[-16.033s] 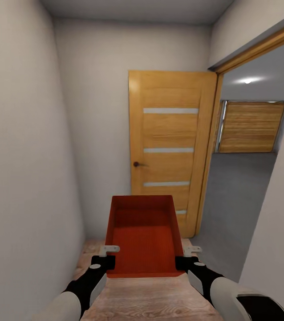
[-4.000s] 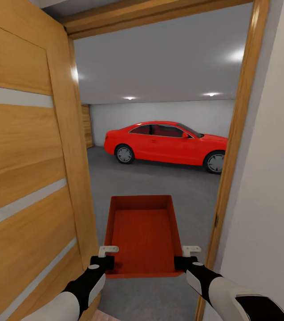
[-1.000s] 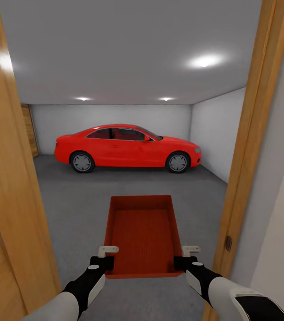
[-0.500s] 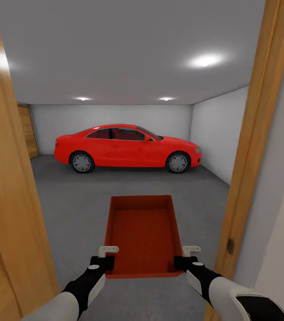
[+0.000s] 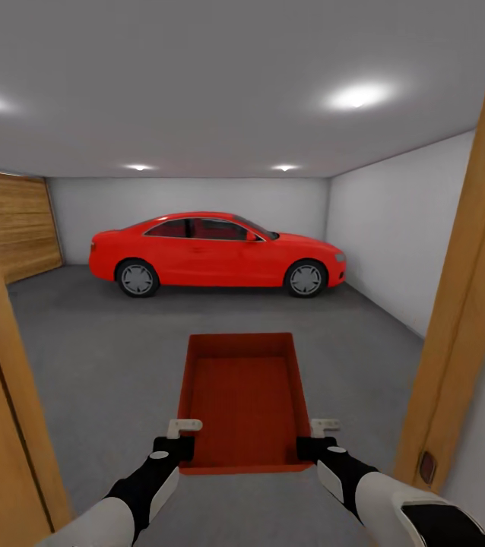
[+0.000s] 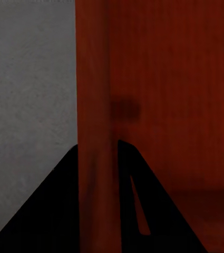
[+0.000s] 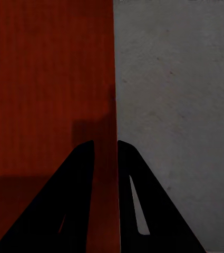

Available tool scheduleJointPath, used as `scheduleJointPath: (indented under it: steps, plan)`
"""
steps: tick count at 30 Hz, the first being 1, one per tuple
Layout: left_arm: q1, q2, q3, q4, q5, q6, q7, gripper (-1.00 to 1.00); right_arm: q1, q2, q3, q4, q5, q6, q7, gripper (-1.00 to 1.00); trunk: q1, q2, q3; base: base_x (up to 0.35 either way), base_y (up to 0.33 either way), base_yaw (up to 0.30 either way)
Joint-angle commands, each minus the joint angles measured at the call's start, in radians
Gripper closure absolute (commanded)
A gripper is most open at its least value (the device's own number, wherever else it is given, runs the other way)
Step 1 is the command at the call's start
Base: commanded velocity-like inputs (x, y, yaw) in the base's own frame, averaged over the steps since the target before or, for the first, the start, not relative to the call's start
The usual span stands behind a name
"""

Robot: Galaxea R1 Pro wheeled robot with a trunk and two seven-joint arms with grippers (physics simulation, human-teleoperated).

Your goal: Move the two storage containers from the living room to the garage. In the garage, place one container on the floor and stack the other container on top of it (either order is fine).

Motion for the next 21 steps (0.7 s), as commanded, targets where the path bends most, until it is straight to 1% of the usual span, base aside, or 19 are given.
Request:
scheduleJointPath:
  steps: [1,8,14,21]
  plan:
    - [-0.001,0.001,0.016,-0.006,-0.013,0.005,0.016,1.0,0.0,-0.006,-0.019,0.003,-0.008,-0.004,-0.015,1.0,0.001,-0.001,0.0,0.319,0.0,0.0]
    - [-0.001,0.001,0.016,-0.006,-0.013,0.004,0.016,1.0,-0.001,-0.003,-0.02,0.003,-0.008,-0.003,-0.016,1.0,0.001,-0.001,0.0,0.319,0.0,0.0]
    - [-0.001,0.001,0.016,-0.007,-0.013,0.004,0.016,1.0,0.0,-0.001,-0.021,0.004,-0.008,-0.003,-0.016,1.0,0.001,-0.001,0.0,0.053,0.006,0.0]
    - [-0.001,0.001,0.017,-0.007,-0.013,0.004,0.016,1.0,0.0,0.0,-0.021,0.004,-0.008,-0.003,-0.016,1.0,0.001,-0.001,0.0,0.179,0.151,0.0]
